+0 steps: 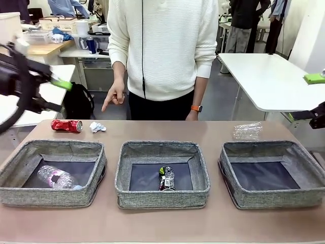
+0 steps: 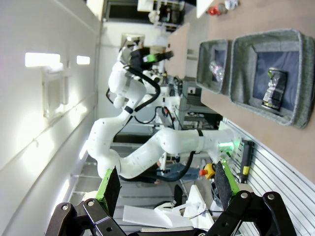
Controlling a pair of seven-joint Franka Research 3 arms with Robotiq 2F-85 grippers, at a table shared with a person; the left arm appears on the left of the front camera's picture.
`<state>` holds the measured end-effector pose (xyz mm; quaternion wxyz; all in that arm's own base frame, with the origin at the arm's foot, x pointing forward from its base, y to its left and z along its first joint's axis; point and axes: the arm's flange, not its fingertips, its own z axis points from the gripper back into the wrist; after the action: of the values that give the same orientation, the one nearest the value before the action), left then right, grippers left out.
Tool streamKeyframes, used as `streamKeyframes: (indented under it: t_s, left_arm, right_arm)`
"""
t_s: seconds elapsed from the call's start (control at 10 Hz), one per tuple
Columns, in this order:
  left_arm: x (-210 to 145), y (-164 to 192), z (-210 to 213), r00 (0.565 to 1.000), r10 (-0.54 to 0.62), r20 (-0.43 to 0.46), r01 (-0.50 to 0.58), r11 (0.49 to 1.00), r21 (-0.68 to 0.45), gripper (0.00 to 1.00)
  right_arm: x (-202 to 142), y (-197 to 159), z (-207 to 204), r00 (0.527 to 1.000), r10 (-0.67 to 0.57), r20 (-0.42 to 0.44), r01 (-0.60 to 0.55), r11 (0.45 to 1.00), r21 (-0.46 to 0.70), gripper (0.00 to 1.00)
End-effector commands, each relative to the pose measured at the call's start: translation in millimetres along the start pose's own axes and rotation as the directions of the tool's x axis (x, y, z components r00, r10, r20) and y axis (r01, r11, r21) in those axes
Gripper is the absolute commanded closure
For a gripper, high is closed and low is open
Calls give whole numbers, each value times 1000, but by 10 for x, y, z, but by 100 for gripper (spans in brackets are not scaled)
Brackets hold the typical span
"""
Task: Sort the waste into the appropriate baskets.
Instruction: Pick up the waste item pointed out by the person.
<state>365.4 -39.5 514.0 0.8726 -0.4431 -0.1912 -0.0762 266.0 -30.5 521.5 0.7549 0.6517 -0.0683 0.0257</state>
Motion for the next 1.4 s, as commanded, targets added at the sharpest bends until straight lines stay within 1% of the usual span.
streamKeyframes:
  t_s: [0.0, 0.1, 0.2, 0.3, 0.4, 0.5, 0.6, 0.8, 0.9, 1.0, 1.1, 1.2, 1.3]
  left_arm:
    - [122, 122, -313, 889, -406, 210, -17, 430, 903, 0]
    - [175, 143, -353, 889, -424, 174, -31, 323, 946, 0]
    - [224, 176, -385, 895, -426, 130, -28, 237, 971, 0]
    - [269, 205, -409, 902, -419, 102, -16, 204, 979, 0]
    - [290, 214, -418, 916, -390, 98, 0, 242, 970, 0]
    - [312, 130, -420, 918, -335, 211, -47, 438, 898, 0]
    - [310, 110, -270, 895, -431, 116, 253, 704, 664, 0]
    - [310, 110, -270, 895, -431, 116, 253, 704, 664, 0]
    - [303, 151, -364, 883, -446, 146, 204, 644, 737, 0]
    - [481, 192, -386, 907, -422, 13, 273, 610, 744, 0]
    - [732, 275, -450, 935, -339, -100, 308, 639, 705, 0]
    - [983, 369, -539, 941, -296, -165, 325, 653, 684, 0]
    - [1249, 504, -668, 960, -217, -177, 279, 671, 687, 0]
  right_arm:
    - [8, 38, 9, 1000, -5, -7, 5, 1000, -4, 0]
    - [8, 38, 9, 1000, -5, -7, 5, 1000, -4, 0]
    - [8, 38, 9, 1000, -5, -7, 5, 1000, -4, 0]
    - [8, 38, 9, 1000, -5, -7, 5, 1000, -4, 0]
    - [8, 38, 9, 1000, -5, -7, 5, 1000, -4, 0]
    - [8, 38, 9, 1000, -5, -7, 5, 1000, -4, 0]
    - [8, 38, 9, 1000, -5, -7, 5, 1000, -4, 0]
    - [8, 38, 9, 1000, -5, -7, 5, 1000, -4, 0]
    - [8, 38, 9, 1000, -5, -7, 5, 1000, -4, 0]
    - [8, 38, 9, 1000, -5, -7, 5, 1000, -4, 0]
    - [8, 38, 9, 1000, -5, -7, 5, 1000, -4, 0]
    - [8, 38, 9, 1000, -5, -7, 5, 1000, -4, 0]
    - [8, 38, 9, 1000, -5, -7, 5, 1000, -4, 0]
